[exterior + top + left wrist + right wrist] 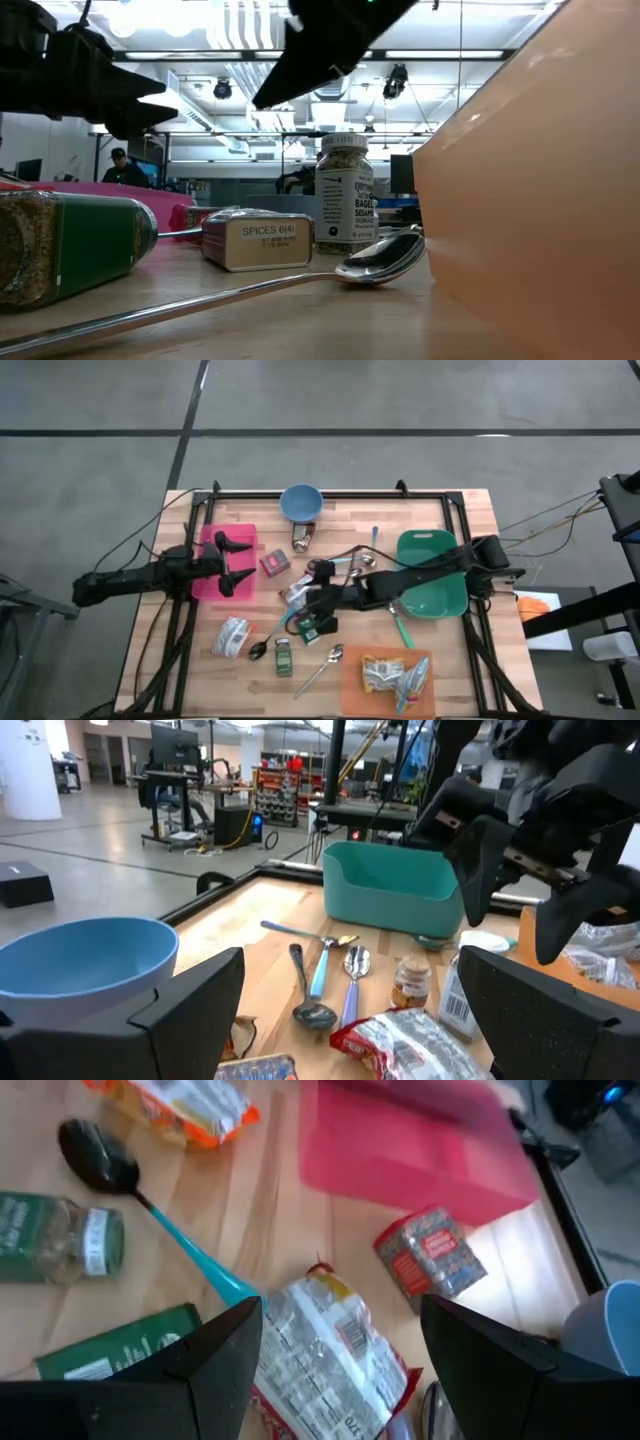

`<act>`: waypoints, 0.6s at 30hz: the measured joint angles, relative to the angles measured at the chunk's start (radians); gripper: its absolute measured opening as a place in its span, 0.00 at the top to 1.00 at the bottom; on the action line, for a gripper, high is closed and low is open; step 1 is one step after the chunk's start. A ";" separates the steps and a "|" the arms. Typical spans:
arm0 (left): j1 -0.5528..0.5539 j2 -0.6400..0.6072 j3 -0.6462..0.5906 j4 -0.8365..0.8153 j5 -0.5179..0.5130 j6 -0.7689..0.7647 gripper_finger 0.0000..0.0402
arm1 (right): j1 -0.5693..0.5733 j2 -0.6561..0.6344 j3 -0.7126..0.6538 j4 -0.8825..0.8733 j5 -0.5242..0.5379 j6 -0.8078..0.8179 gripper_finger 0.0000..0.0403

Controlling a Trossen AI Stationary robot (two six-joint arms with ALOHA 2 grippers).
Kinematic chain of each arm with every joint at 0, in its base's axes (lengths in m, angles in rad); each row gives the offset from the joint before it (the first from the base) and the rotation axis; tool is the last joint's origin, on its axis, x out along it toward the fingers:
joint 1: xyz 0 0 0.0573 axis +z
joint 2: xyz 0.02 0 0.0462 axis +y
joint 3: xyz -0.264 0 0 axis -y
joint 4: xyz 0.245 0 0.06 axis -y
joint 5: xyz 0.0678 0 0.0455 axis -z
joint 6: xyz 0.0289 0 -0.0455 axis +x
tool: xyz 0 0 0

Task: Pick & Place Food Item
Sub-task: Put the red noodle pack into the orange bin

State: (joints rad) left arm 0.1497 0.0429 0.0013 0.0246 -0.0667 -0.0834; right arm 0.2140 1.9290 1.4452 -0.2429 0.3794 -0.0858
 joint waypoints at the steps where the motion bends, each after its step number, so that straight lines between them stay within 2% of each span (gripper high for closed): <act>1: 0.000 0.000 0.000 0.001 -0.001 0.000 0.07 | -0.005 0.025 0.036 -0.027 0.000 0.002 0.33; 6: 0.000 0.013 0.000 0.000 -0.001 0.000 0.07 | -0.035 0.144 0.187 -0.140 0.003 0.011 0.33; 18: 0.000 0.025 0.000 0.000 0.000 0.000 0.07 | -0.078 0.352 0.399 -0.157 0.008 0.041 0.33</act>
State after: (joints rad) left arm 0.1497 0.0681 0.0013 0.0250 -0.0669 -0.0834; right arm 0.1361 2.2814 1.8445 -0.3999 0.3870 -0.0451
